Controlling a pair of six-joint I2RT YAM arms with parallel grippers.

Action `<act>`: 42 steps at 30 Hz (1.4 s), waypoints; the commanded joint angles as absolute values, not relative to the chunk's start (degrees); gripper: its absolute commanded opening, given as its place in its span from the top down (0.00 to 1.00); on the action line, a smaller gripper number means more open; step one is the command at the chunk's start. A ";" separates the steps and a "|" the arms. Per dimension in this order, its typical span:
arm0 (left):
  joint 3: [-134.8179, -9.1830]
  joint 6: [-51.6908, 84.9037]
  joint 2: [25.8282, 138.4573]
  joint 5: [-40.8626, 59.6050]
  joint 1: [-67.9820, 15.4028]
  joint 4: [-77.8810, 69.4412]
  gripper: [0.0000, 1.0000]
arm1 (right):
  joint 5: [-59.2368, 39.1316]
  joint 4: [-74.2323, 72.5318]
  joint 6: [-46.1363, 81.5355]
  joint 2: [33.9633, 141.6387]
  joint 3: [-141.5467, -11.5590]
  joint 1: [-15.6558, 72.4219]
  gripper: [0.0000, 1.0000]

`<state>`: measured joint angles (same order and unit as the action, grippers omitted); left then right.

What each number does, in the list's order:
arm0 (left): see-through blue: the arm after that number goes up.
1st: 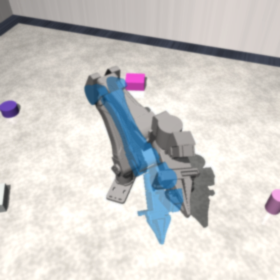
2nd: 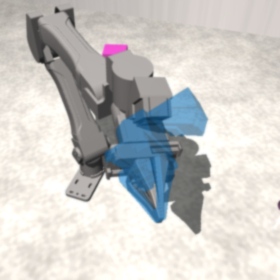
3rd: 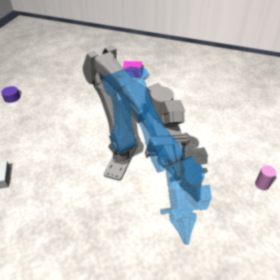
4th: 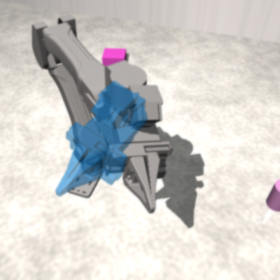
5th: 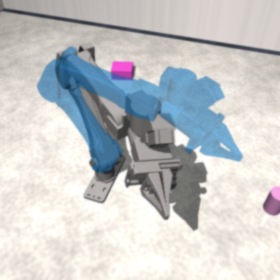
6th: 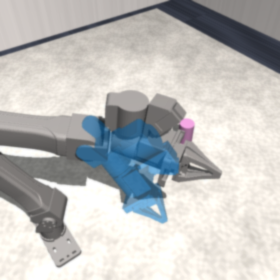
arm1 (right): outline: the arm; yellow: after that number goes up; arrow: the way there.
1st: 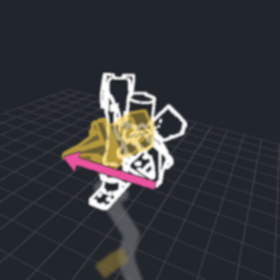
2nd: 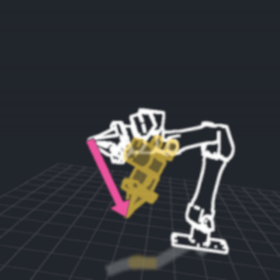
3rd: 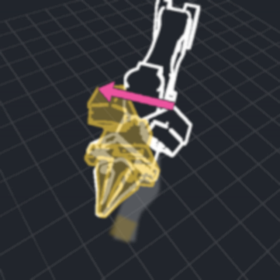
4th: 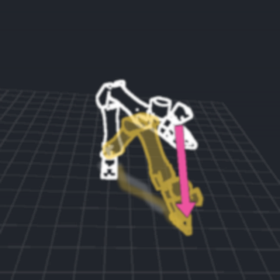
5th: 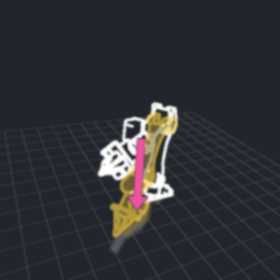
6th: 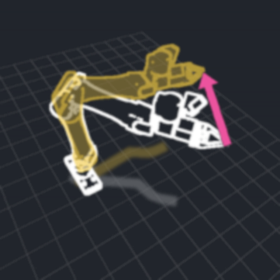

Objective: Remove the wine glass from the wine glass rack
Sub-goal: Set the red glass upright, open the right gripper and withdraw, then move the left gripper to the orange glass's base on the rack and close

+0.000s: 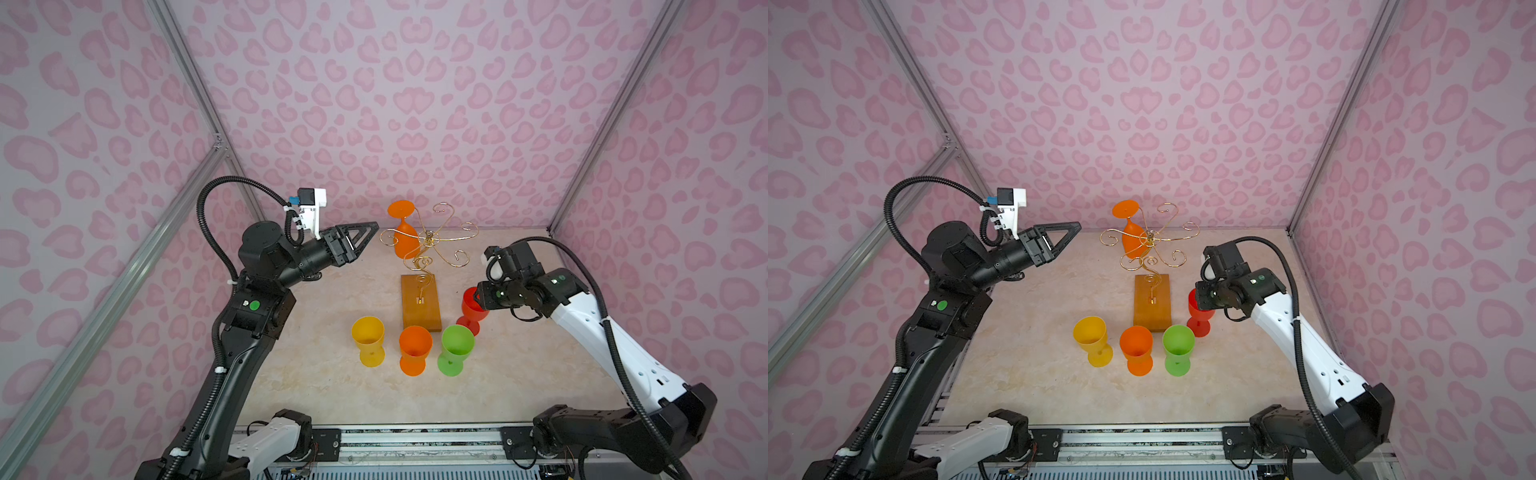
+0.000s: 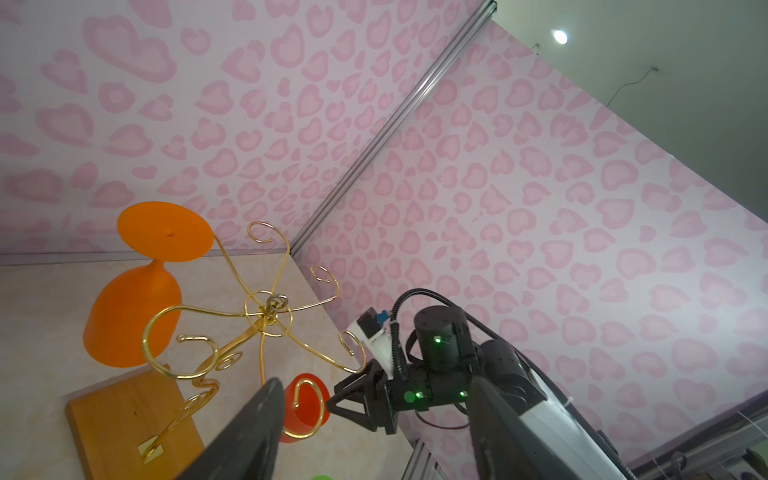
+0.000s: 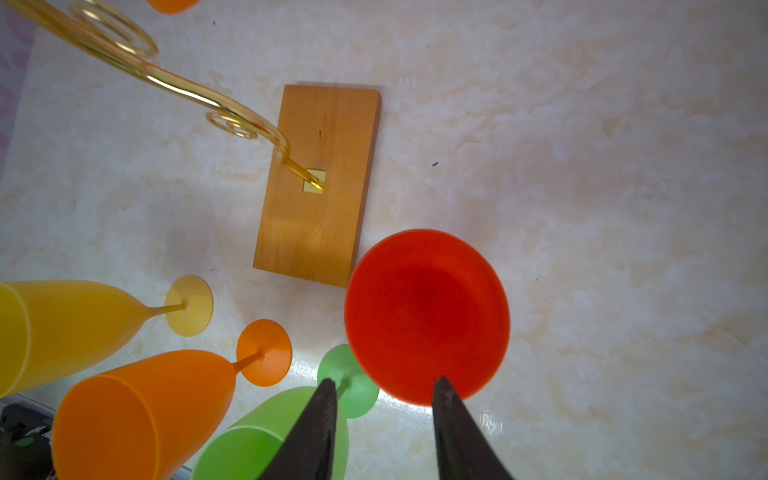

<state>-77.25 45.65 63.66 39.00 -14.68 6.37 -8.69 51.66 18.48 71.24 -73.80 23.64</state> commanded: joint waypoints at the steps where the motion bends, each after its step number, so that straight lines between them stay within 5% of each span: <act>1: -75.19 50.14 65.08 39.90 -12.28 3.82 0.28 | -11.53 47.66 20.08 66.03 -71.74 21.52 0.60; 21: -88.39 57.34 95.01 43.73 -7.38 -7.56 0.29 | -18.20 45.36 23.20 49.10 -64.79 3.77 0.53; 25: -89.80 59.95 98.82 44.64 -7.82 -10.36 0.32 | -17.38 45.34 23.49 48.10 -64.34 3.10 0.38; 42: -90.97 62.64 103.98 46.03 -11.81 -14.74 0.35 | -18.34 44.23 23.22 47.50 -62.67 2.42 0.40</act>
<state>-90.21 62.48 103.46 45.04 -11.60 -11.44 -17.76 46.11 23.33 47.57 -63.09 2.44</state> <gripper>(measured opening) 0.651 0.598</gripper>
